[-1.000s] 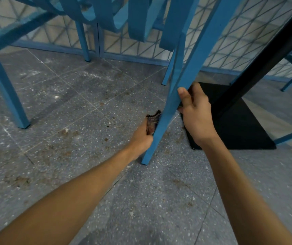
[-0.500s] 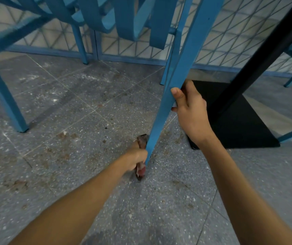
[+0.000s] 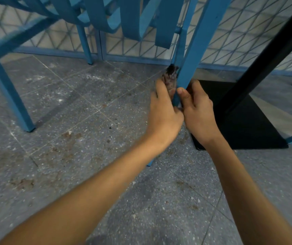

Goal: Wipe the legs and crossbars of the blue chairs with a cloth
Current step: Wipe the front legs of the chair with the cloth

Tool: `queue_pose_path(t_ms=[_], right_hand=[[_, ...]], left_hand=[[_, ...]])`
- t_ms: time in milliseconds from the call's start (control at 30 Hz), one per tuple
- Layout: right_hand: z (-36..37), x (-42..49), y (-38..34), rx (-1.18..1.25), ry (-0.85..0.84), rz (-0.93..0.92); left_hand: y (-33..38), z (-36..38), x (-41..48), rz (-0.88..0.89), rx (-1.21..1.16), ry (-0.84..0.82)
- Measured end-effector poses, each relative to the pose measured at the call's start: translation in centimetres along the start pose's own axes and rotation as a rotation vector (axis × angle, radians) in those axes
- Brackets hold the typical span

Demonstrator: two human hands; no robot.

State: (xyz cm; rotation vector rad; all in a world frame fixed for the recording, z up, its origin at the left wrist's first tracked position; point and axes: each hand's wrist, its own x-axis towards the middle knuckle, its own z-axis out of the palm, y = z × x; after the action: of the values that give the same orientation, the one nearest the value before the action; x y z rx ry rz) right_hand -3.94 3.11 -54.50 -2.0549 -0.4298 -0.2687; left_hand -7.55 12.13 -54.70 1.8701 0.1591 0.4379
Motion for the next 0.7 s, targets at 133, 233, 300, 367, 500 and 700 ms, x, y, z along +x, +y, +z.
queue_pose_path(t_ms=[133,233,300,367,500,700], right_hand=[[0.1,0.0,0.2,0.085,-0.032,0.048],[0.2,0.1,0.4,0.116,-0.033,0.058],[0.4,0.2,0.7,0.12,-0.038,0.062],[0.6,0.2,1.0,0.131,-0.04,0.07],[0.5,0.2,1.5,0.132,-0.066,0.073],[0.3,0.7,2.3,0.192,-0.082,0.079]], left_hand=[[-4.6,0.9,-1.0,0.106,0.094,0.033],[-9.0,0.3,-0.9,-0.038,0.003,-0.222],[-11.9,0.0,-1.4,-0.186,0.04,-0.417],[-14.2,0.1,-2.7,-0.349,0.067,-0.537],[-16.3,1.2,-4.9,-0.639,0.067,-0.524],[-10.7,-0.4,-2.0,-0.539,-0.158,-0.489]])
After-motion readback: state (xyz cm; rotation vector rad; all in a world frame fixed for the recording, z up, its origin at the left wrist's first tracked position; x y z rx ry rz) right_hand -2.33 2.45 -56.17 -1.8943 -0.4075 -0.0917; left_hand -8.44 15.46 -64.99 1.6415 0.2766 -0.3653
